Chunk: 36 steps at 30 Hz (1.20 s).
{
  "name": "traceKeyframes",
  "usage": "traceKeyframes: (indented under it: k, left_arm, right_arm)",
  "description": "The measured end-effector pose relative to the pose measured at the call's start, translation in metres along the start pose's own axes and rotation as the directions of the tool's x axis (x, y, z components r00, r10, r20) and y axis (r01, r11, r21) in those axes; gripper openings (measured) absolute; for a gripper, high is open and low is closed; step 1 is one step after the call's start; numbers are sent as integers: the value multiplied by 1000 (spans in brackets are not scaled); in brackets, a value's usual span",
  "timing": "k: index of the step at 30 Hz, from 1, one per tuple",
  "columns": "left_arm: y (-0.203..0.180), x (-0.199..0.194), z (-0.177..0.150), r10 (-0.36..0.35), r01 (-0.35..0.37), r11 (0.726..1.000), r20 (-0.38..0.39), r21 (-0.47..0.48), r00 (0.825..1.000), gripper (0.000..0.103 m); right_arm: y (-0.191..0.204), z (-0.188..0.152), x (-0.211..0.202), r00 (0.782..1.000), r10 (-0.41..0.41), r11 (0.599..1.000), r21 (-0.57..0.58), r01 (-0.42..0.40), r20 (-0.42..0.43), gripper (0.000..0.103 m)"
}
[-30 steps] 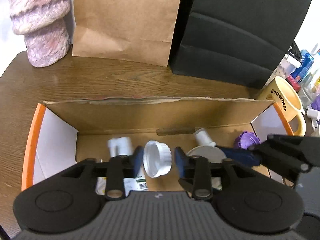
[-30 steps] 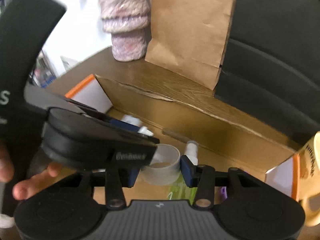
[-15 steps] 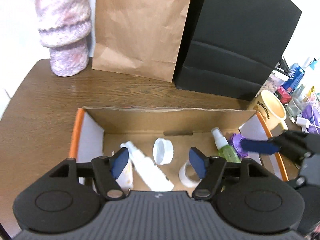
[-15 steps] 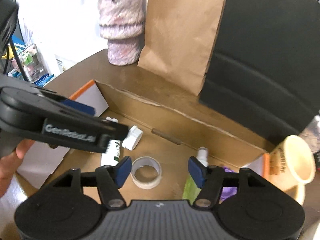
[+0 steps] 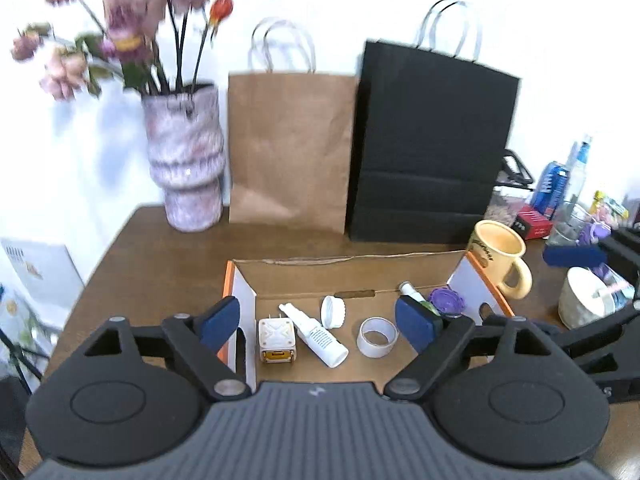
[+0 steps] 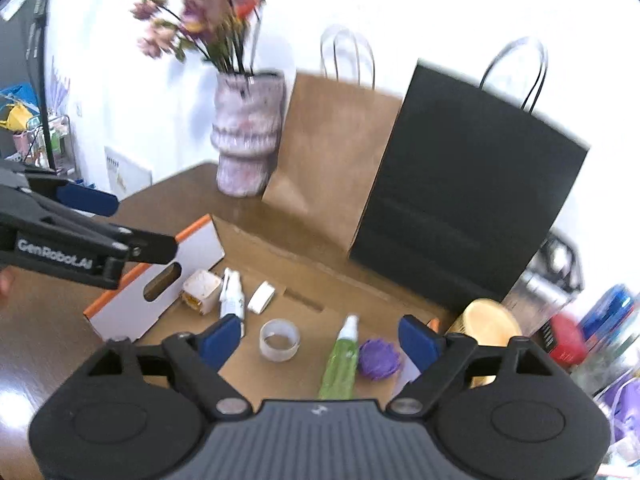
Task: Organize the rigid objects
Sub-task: 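Withdraw both tools from the box back toward the blue lids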
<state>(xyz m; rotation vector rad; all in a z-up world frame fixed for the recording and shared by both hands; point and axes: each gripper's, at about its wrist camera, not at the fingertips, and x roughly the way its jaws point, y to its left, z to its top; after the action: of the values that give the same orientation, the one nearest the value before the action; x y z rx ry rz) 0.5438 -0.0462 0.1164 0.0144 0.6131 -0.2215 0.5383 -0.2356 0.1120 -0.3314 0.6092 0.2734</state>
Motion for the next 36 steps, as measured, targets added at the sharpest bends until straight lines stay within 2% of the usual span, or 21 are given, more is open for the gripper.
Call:
traceKeyframes:
  k: [4,9,12,16,18,22,26,33,36]
  left_arm:
    - [-11,-31,-28,39,-41,999,150,11,988,87]
    - [-15,-60,-64,49,-53,999,254,10,966,87]
    - [-18,-73,-83,57,-64,998,309,12,949,87]
    - [-17,-86,-99,59,-55,998,324,-22,944,87]
    - [-18,-94,-104,56,-54,998,335,-16,941,87]
    - [-19,-109,-110,57,-52,998,359,-23,932,87]
    - [-22,-119,-121,59,-50,998,362,-35,930,93]
    - [-33,-148,-159,82,-92,996,385,9,919,93]
    - [-42,-164,-180,100,-121,992,374,33,922,97]
  right_arm:
    - [11,-26,-24,994,-30,1000,10,29,108,86]
    - [22,-60,-54,964,-46,998,60,31,262,86]
    - [26,-76,-67,951,-73,994,101,45,300,86]
    - [26,-93,-79,943,-69,985,175,12,325,87]
    - [27,-97,-81,950,-54,985,175,0,307,88]
    - [33,-103,-92,947,-70,985,170,17,313,88]
    - [38,-113,-107,943,-57,981,192,-7,328,88]
    - [57,-147,-140,937,-57,973,230,-26,344,88]
    - [70,-169,-159,937,-59,972,235,-25,345,89]
